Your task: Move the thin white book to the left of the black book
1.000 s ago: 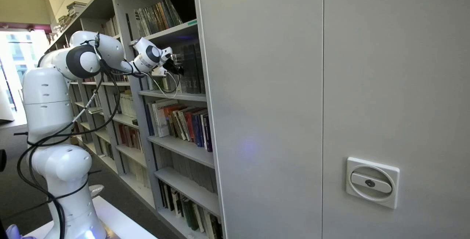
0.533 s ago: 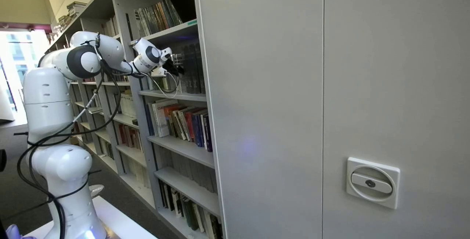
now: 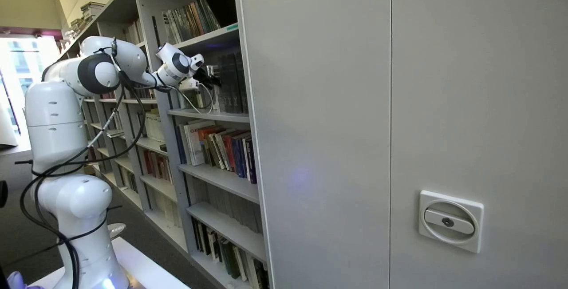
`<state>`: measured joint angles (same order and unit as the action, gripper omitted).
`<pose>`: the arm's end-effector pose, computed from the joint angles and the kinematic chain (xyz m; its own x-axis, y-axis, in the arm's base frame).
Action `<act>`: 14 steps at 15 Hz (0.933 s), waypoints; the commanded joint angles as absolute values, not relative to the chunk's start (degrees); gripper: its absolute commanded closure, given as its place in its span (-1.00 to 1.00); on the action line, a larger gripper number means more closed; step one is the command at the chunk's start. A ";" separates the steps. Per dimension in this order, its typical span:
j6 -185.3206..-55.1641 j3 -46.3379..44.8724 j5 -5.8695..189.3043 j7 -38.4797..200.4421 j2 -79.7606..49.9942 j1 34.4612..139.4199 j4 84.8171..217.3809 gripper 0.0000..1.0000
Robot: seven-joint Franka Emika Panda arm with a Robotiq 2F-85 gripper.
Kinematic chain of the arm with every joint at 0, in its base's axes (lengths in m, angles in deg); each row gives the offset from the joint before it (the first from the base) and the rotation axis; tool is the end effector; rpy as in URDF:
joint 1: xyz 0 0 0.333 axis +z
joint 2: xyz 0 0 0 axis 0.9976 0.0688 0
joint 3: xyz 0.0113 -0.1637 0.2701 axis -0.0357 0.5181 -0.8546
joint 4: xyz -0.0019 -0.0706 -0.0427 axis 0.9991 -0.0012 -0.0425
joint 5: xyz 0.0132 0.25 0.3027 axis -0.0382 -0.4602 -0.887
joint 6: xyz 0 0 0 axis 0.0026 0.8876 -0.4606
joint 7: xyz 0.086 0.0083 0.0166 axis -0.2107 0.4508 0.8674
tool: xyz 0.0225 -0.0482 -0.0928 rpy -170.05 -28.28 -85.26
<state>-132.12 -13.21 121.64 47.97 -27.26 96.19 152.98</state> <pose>0.5996 0.2067 0.6603 0.5843 0.0250 0.8112 -0.0149 -0.9990 0.0415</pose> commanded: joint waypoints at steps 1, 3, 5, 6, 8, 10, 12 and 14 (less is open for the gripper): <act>-131.93 -12.76 121.23 51.91 -30.07 96.55 153.79 -1.00; -130.33 -13.03 119.88 54.28 -31.30 96.46 154.26 -1.00; -128.87 -13.21 118.56 56.43 -32.76 96.31 155.00 -1.00; -127.36 -13.32 117.69 57.73 -33.37 96.27 155.19 -1.00; -123.28 -13.55 115.74 60.04 -34.62 96.14 155.21 -1.00; -119.28 -13.75 113.21 62.43 -35.86 95.97 155.19 -1.00; -115.31 -13.93 110.80 64.58 -36.89 95.90 154.95 -1.00; -109.81 -14.25 106.65 67.87 -37.72 96.15 154.17 -1.00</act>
